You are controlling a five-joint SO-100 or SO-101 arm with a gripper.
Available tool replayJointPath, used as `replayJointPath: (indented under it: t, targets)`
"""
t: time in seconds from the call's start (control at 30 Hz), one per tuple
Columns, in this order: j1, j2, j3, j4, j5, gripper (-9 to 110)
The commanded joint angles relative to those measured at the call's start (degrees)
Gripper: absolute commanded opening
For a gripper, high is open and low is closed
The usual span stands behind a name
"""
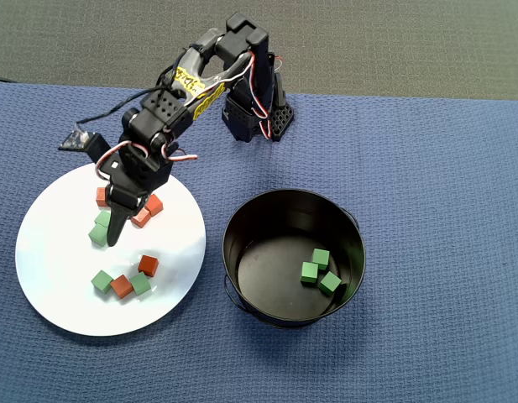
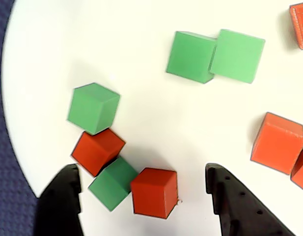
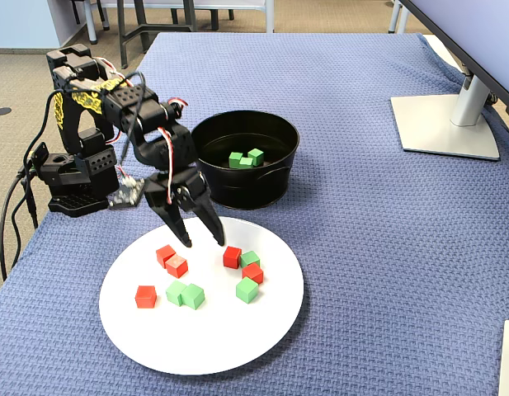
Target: Pick up the green cubes from the white plate and place them in the black recipient
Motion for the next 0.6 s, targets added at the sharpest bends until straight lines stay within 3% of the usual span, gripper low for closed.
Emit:
replayJointPath:
  t: [0.0, 0.57]
  targets:
    - [0.88, -2.37, -4.92, 0.09, -0.09, 32]
    - [4.92, -13.8, -15.64, 2.9, 1.32, 27]
